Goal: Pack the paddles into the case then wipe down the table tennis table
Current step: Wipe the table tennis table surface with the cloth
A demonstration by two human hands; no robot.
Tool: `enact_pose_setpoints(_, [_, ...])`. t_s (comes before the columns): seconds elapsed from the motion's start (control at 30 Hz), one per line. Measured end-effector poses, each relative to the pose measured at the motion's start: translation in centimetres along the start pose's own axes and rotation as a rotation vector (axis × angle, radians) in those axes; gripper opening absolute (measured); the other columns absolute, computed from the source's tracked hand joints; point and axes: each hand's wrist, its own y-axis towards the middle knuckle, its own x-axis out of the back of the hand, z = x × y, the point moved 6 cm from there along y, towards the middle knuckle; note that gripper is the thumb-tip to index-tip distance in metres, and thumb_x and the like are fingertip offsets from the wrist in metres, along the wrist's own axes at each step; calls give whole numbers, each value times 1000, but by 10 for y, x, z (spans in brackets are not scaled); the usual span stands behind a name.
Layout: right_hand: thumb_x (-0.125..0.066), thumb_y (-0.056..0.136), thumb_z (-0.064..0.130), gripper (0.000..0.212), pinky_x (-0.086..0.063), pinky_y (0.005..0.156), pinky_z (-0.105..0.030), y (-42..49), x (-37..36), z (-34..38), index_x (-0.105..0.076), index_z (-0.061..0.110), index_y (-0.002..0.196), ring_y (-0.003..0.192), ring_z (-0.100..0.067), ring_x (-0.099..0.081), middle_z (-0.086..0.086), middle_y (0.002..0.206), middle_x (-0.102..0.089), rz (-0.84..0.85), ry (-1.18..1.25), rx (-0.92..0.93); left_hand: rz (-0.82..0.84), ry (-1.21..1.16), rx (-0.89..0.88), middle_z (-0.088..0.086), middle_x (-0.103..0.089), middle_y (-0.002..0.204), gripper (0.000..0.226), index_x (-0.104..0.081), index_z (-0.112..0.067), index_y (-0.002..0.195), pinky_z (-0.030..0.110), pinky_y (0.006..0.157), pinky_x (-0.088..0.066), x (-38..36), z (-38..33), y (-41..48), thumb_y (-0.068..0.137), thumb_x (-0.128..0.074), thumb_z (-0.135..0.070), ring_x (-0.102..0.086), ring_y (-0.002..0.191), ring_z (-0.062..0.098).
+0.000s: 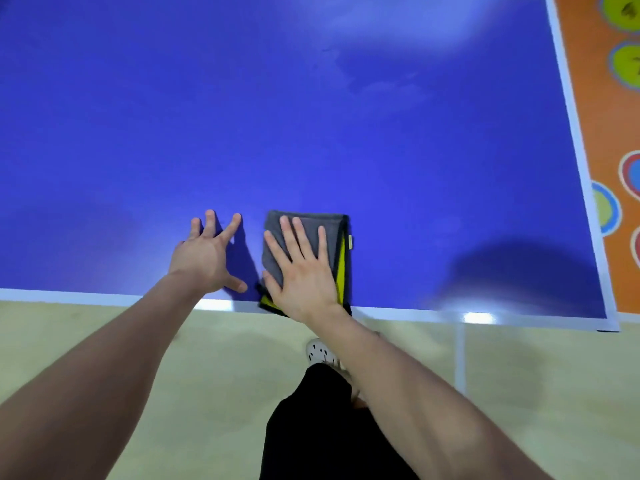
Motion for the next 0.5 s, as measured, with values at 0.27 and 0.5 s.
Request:
enact_pose_setpoints(0.27, [-35,107,64,77,-8,132,-67,-71,33,-284,-18,32,175,170,-25,-2,-4,184,-6,-197,41,-705,-14,21,-24,-1,13,177,155,21,-53,162,55,98,-55,2,2,-1,57,-89,-82,3,165,31])
enact_pose_setpoints(0.5, [-32,107,61,80,-3,130,-70,-22,13,-80,-11,26,176,169,-32,11,-13,183,6,-102,8,-370,-20,33,-35,-1,11,177,156,19,-52,163,50,94,-55,2,4,-1,55,-89,-82,1,164,31])
